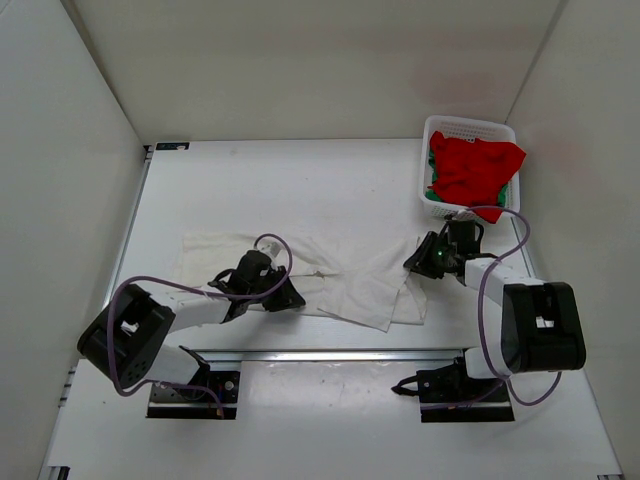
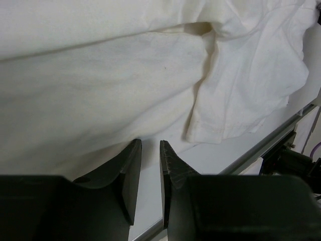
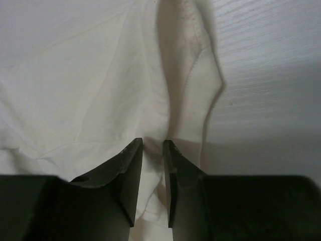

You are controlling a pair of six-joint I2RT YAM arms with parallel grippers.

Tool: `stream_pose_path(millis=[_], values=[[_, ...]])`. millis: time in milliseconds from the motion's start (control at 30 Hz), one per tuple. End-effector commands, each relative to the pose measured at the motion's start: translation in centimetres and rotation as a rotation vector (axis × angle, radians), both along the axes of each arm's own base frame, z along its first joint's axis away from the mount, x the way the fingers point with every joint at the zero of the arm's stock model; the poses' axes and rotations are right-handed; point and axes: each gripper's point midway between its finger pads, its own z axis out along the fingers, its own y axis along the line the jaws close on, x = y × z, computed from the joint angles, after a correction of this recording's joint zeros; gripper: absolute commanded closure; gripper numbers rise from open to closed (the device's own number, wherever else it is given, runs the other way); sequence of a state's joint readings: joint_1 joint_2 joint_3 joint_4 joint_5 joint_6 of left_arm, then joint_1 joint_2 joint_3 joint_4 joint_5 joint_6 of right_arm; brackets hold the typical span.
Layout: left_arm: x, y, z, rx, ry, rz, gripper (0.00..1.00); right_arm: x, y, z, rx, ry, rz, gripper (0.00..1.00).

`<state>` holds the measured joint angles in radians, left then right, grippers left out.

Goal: Fold and stack the t-shirts
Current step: Fold the other side of the tshirt into a rectangle

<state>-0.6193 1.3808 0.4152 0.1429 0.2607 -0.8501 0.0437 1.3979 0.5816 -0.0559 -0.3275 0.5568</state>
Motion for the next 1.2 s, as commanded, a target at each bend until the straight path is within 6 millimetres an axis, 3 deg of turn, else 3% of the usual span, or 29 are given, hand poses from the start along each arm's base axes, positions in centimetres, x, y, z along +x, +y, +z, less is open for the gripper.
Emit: stream_pose_path(millis=[0,33,100,267,367,533,633,700,833,900,967,1033,1167], values=[[0.2,0.5,0.2,-0.001,-0.031,0.003,0.67,1.0,0.5,0.5,0.019,-0.023,0.009,0.78],[0.0,0.6,0.1,-0.005,-0.022,0.008,0.67,1.2,0.5,0.7,0.022,-0.029,0.008,0.9],[0.2,0.8,0.3,-0.007,-0.032,0.015,0.68,1.6,0.3,1.3,0.025,-0.047,-0.001,1.0],[-0.6,1.5,-0.7,0.018,-0.008,0.01,0.67,3.8,-1.2,4.1,0.006,-0.114,-0.033,1.0],[-0.8,1.9,-0.9,0.026,-0.004,0.013,0.67,5.1,-2.3,4.6,-0.003,-0.11,-0.043,0.99],[-0.8,2.3,-1.0,0.032,-0.003,0.014,0.68,6.9,-2.5,3.3,0.005,-0.087,-0.044,1.0],[-0.8,2.2,-0.4,0.019,-0.008,0.018,0.67,7.3,-2.3,3.0,-0.016,-0.069,-0.034,0.84],[-0.6,2.4,0.1,0.015,-0.02,0.023,0.67,7.0,-2.2,3.2,-0.021,-0.079,-0.036,0.65],[1.1,4.4,2.2,0.01,-0.064,0.087,0.67,5.3,-2.3,5.1,-0.048,-0.122,-0.048,0.59],[2.0,6.7,2.7,0.026,-0.063,0.156,0.66,4.6,-2.3,6.3,-0.083,-0.162,-0.062,0.61],[3.5,9.0,3.4,0.038,-0.076,0.234,0.66,3.6,-0.3,8.2,-0.086,-0.23,-0.015,0.78],[4.6,11.2,3.3,0.069,-0.068,0.308,0.66,2.2,2.3,8.2,-0.073,-0.248,0.069,0.98],[6.2,15.6,2.6,0.1,-0.028,0.492,0.62,-1.0,8.4,7.3,-0.103,-0.244,0.31,1.0]])
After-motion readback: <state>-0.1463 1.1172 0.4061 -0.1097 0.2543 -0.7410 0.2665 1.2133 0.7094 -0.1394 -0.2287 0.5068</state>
